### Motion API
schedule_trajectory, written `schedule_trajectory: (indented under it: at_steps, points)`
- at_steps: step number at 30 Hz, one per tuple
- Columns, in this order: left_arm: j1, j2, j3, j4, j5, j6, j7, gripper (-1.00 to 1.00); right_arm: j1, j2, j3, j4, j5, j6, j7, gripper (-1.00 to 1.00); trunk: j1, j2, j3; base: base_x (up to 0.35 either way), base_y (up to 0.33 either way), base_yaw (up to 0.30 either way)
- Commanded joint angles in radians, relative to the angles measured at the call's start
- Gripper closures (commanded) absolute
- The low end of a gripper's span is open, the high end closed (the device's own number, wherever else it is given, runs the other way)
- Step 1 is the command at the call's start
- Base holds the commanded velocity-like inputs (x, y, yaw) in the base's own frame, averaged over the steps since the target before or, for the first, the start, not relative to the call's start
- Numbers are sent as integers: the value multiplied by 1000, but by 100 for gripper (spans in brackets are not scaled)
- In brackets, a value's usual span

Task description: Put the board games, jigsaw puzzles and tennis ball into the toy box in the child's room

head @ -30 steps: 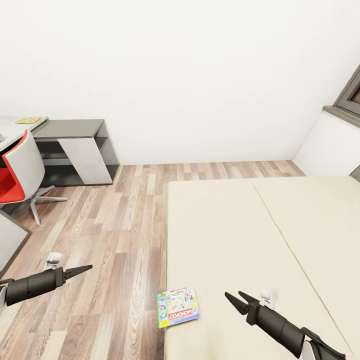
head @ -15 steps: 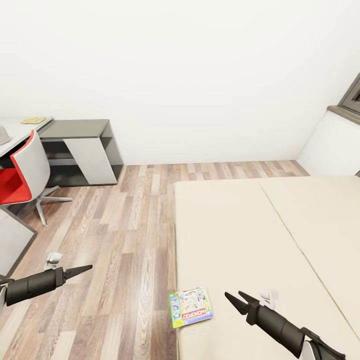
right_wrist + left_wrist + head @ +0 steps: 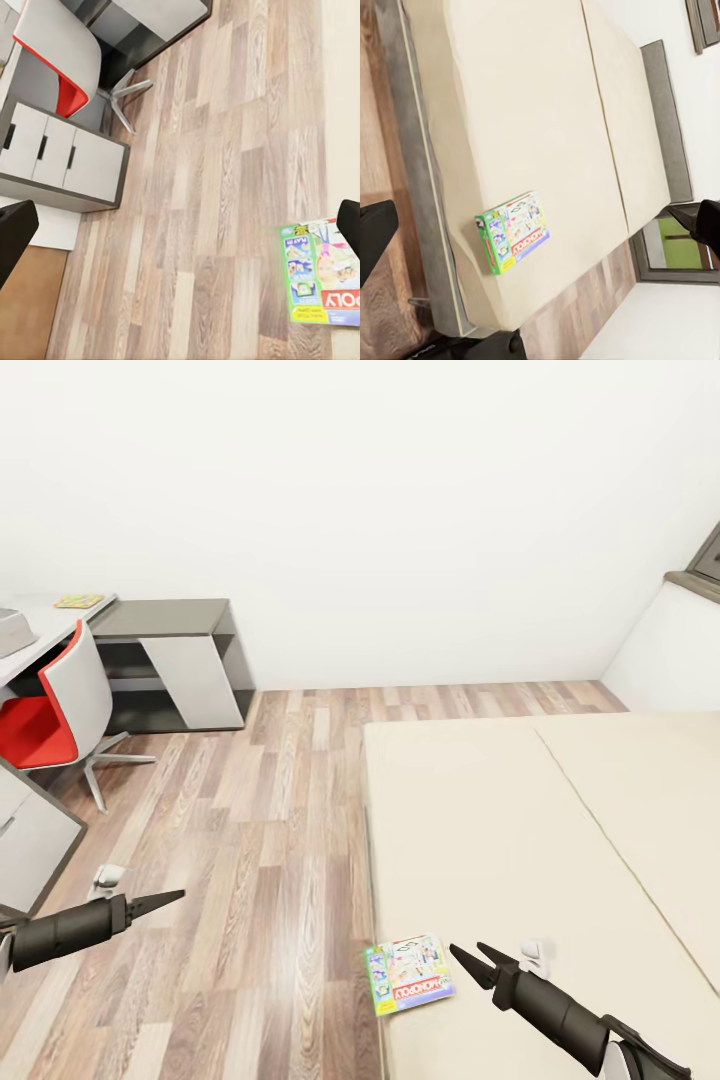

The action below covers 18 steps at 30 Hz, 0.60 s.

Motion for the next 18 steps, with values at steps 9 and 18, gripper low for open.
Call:
schedule_trajectory:
  at_steps: [9,18]
  points:
    - [-1,0,0,0,2,10,-2,-100,-1,1,-2,-1,-4,8,5,-100,1,-2,-2,0,197,0]
    - [-1,0,0,0,2,10,-2,-100,-1,2,-1,-1,-4,8,5,-100,1,-2,-2,0,197,0]
